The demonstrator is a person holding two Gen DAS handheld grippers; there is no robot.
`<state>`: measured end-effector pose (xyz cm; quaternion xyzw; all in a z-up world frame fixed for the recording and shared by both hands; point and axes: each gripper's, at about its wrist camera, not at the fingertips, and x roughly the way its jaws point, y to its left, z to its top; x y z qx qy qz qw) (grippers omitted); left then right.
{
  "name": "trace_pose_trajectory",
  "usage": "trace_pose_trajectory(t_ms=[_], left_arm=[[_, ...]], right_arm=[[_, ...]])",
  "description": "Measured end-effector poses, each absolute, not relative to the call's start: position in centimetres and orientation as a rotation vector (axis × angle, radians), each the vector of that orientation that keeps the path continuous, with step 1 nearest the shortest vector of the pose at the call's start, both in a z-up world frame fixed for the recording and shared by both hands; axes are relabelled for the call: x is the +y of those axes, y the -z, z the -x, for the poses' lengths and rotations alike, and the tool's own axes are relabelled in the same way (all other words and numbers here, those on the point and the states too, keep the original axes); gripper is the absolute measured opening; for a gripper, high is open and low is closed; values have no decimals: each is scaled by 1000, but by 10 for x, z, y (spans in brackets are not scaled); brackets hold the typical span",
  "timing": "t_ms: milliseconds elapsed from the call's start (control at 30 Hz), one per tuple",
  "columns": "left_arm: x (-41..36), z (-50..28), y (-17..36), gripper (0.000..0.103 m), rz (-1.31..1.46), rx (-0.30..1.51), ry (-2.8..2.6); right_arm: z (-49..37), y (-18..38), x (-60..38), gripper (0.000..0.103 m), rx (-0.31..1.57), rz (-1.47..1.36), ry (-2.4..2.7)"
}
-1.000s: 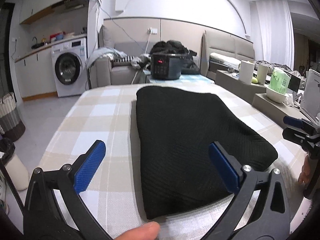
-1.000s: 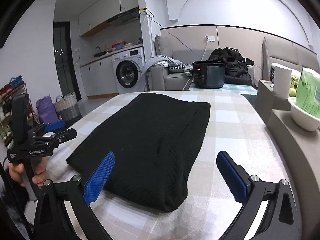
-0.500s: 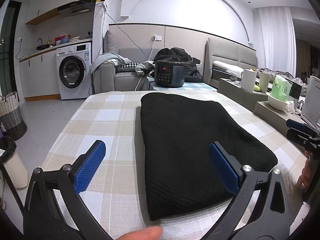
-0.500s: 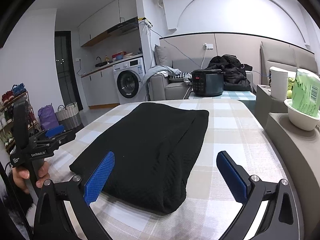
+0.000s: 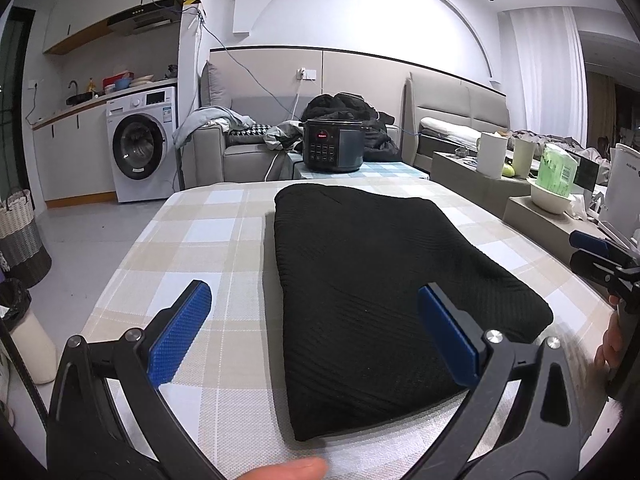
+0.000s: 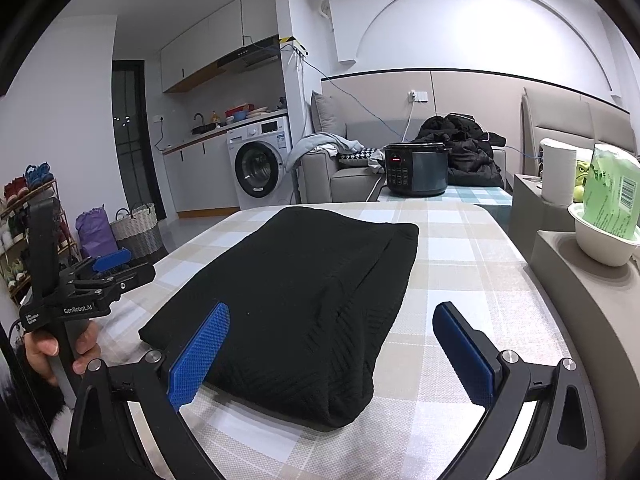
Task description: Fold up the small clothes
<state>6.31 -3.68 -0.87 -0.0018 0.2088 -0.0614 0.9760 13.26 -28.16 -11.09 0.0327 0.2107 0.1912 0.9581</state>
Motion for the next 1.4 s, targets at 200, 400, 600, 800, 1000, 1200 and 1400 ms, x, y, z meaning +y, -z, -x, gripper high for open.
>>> trace_pose_trajectory(t_ms=[200, 400, 600, 800, 1000, 1200, 1400], left_arm=[[-38, -63, 9, 102, 6, 421, 123], [-38, -63, 9, 102, 5, 421, 122], [-38, -63, 9, 102, 4, 425, 121], [-41, -60, 8, 102, -5, 417, 113], [-41, -60, 8, 102, 1, 422, 112], [-40, -60, 8, 102, 0, 421, 112], [-40, -60, 8, 102, 1, 421, 113]], right_arm=[[-131, 111, -280, 103, 431, -68, -386], [-131, 110, -280, 103, 431, -69, -387], [-131, 110, -280, 103, 430, -72, -388], [-130, 110, -278, 103, 429, -81, -389], [-129, 110, -278, 103, 429, -81, -390], [-129, 111, -278, 103, 431, -84, -388], [-128, 111, -277, 103, 432, -84, -388]])
